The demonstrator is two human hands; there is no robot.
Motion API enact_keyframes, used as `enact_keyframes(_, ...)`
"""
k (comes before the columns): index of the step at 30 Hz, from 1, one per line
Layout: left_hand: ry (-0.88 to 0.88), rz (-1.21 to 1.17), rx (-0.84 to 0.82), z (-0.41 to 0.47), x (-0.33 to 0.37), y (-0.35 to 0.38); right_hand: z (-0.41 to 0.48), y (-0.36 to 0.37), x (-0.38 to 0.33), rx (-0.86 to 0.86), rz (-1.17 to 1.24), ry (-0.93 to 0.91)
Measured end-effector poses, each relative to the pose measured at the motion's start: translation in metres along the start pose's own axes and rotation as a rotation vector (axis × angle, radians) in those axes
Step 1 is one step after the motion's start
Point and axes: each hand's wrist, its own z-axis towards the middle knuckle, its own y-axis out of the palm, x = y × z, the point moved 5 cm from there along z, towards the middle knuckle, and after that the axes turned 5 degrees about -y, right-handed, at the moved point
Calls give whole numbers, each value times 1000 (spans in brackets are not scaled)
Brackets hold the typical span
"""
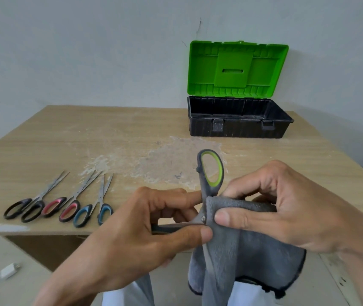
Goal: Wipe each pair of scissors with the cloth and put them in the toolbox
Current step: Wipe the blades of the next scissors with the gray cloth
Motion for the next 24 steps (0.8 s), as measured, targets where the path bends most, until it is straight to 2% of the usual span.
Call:
enact_keyframes(9, -33, -43, 17, 0, 0, -5, -8, -15, 1, -31, 32, 50)
enact_keyframes(19, 14, 65, 40, 7, 7, -4, 3, 0, 6, 61, -17, 17)
enact_keyframes(24, -23, 45, 58, 1, 5, -7, 3, -3, 9, 8, 29, 34)
